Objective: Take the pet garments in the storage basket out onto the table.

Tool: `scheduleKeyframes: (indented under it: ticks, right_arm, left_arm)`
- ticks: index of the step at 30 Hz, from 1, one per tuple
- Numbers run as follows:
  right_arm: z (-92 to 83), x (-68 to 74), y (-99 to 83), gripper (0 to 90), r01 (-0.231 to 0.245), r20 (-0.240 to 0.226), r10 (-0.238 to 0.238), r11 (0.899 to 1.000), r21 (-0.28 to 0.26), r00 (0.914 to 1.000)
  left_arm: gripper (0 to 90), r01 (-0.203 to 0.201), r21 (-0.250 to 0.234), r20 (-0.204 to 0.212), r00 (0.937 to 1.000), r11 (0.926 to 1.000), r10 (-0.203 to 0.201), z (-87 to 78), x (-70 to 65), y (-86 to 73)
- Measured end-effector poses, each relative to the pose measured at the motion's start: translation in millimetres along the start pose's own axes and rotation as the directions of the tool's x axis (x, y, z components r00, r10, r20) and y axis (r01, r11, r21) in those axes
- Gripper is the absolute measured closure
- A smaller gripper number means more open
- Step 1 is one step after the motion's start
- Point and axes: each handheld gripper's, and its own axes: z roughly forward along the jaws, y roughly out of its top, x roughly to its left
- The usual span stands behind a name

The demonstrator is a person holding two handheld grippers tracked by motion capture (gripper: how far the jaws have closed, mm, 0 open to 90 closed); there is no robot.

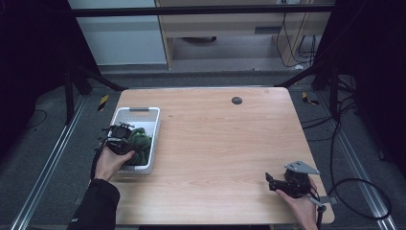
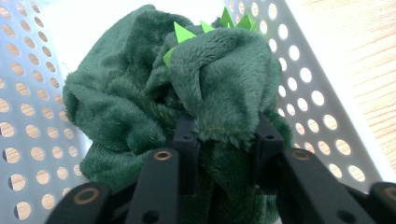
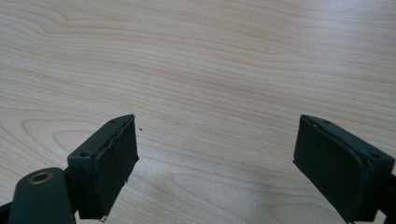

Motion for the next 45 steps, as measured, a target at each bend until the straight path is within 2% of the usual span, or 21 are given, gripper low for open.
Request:
scheduleKeyframes:
  ticks: [3, 10, 27, 30, 45]
  right_arm:
    - [0.4, 0.0, -0.3, 13.4, 0.003, 0.002, -0.003, 1.000, 0.003, 1.0000]
    - [0.8, 0.7, -0.3, 13.4, 0.005, 0.000, -0.005, 1.000, 0.006, 1.0000]
    - [0.4, 0.3, 0.2, 12.9, 0.002, 0.001, -0.002, 1.000, 0.003, 1.0000]
    - [0.3, 0.2, 0.3, 12.9, 0.003, 0.001, -0.003, 1.000, 0.003, 1.0000]
    - [-1.1, 0.3, 1.0, 12.9, 0.004, 0.004, -0.004, 1.000, -0.004, 1.0000]
  left_arm:
    - [73.7, -0.010, -0.004, -0.004, 0.9999, 0.9999, 0.009, -2.4, 0.1, -0.6]
    - [77.0, -0.004, -0.032, -0.001, 1.0000, 0.9995, 0.004, -13.7, 4.0, -2.4]
    - [78.6, -0.030, -0.122, -0.006, 0.9995, 0.9921, 0.030, -58.1, 6.3, 2.3]
    - [78.7, -0.034, -0.139, -0.004, 0.9994, 0.9897, 0.034, -65.4, 5.0, 2.3]
    - [79.1, -0.112, -0.210, -0.020, 0.9937, 0.9713, 0.111, -115.3, -5.9, 5.9]
